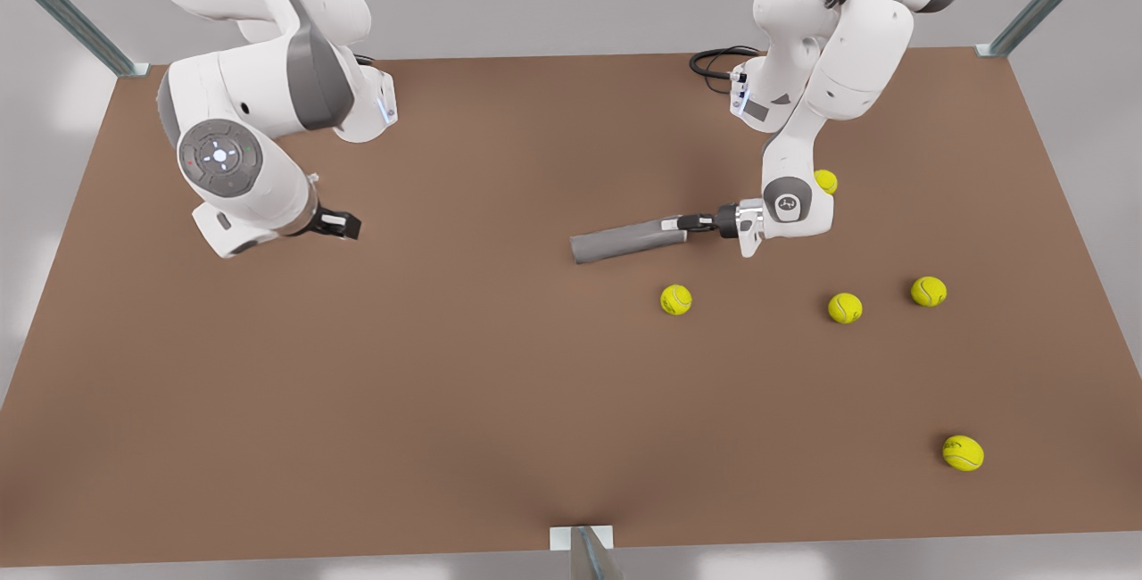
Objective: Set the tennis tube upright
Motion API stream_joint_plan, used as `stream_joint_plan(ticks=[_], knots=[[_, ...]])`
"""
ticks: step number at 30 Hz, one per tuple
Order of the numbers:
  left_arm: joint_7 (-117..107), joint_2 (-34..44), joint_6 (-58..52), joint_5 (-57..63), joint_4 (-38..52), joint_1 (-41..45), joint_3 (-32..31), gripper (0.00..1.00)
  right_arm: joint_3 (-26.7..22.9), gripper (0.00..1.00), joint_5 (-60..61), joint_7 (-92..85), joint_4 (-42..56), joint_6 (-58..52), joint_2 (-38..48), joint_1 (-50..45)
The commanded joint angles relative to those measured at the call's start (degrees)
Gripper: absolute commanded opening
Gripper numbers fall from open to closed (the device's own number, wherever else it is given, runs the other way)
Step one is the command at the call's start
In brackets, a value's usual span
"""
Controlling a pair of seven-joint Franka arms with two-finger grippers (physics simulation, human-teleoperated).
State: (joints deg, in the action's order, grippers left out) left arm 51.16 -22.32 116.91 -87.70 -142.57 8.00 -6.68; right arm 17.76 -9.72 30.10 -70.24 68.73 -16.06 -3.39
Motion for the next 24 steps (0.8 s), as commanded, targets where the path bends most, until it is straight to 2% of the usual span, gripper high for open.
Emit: stream_joint_plan(ticks=[1, 10, 13, 19, 21, 24], knots=[[0.0, 0.0, 0.0, 0.0, 0.0, 0.0, 0.0, 0.39, 0.0, 1.0, 0.1, 0.0, 0.1, 0.0, 0.0, 0.1], [0.3, 0.8, -0.2, 0.0, 0.0, 0.0, -0.3, 0.39, 0.0, 1.0, -0.8, 0.6, 0.5, 0.0, 0.0, -0.4], [0.3, 1.0, -0.3, 0.0, 0.0, 0.0, -0.3, 0.39, 0.0, 1.0, -5.0, 0.8, 2.6, 0.4, -0.3, -3.1], [0.3, 1.2, -0.3, 0.0, 0.3, 0.0, -0.3, 0.39, -0.4, 1.0, -5.0, 0.5, 2.4, 4.5, -1.2, -2.6], [0.3, 1.3, -0.4, 0.0, 0.4, -0.1, -0.3, 0.35, -0.5, 1.0, -5.1, 0.8, 2.3, 4.6, -7.1, -1.7], [0.3, 1.8, -0.4, 0.1, 0.4, -0.1, -0.3, 0.33, -0.4, 1.0, -4.5, 0.5, 2.0, 4.0, -6.8, 0.5]])
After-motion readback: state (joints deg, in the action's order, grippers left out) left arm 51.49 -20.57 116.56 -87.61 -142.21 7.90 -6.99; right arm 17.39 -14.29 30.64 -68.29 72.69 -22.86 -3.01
